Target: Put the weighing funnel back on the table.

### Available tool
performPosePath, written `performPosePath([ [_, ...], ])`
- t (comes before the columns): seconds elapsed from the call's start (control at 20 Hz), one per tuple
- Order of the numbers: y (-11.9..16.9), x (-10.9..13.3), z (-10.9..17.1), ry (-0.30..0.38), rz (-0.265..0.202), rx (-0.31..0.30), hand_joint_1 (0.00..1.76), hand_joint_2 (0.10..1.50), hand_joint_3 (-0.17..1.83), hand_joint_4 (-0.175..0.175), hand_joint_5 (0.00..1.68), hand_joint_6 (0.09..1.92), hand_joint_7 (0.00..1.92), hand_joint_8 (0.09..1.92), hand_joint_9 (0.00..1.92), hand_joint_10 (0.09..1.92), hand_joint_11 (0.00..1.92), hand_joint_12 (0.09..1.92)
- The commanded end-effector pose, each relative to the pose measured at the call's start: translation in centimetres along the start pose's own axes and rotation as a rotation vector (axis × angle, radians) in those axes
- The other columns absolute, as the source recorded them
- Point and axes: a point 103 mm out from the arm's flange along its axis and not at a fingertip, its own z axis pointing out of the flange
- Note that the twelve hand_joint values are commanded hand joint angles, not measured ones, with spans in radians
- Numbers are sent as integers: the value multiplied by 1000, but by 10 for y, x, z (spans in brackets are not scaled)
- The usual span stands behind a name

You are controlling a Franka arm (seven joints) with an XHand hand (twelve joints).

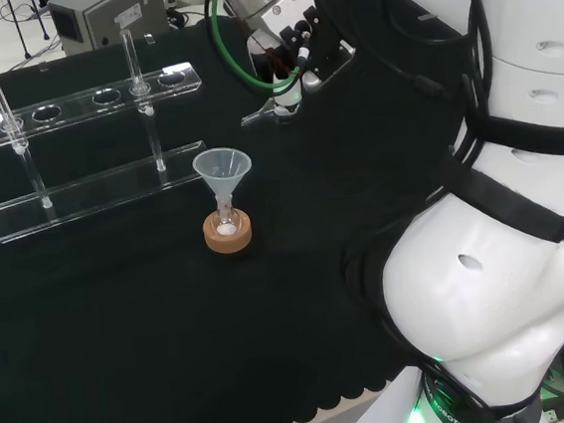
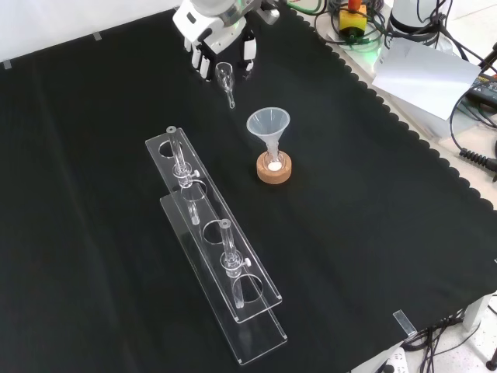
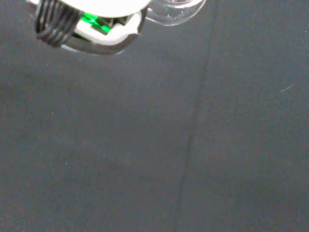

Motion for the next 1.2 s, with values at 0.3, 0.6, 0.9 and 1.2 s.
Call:
performPosePath([
  [0.3,35,-9,29,74,-29,-13,1114,650,711,175,1225,783,929,550,1308,99,1046,915],
  [0.6,62,-3,48,101,-47,-39,1114,650,711,175,1225,784,930,551,1309,98,1048,914],
  [0.9,84,2,65,127,-66,-58,1113,650,711,175,1224,785,931,551,1311,97,1050,913],
  [1.2,99,16,84,133,-94,-34,1113,651,711,175,1223,786,931,551,1312,96,1051,913],
])
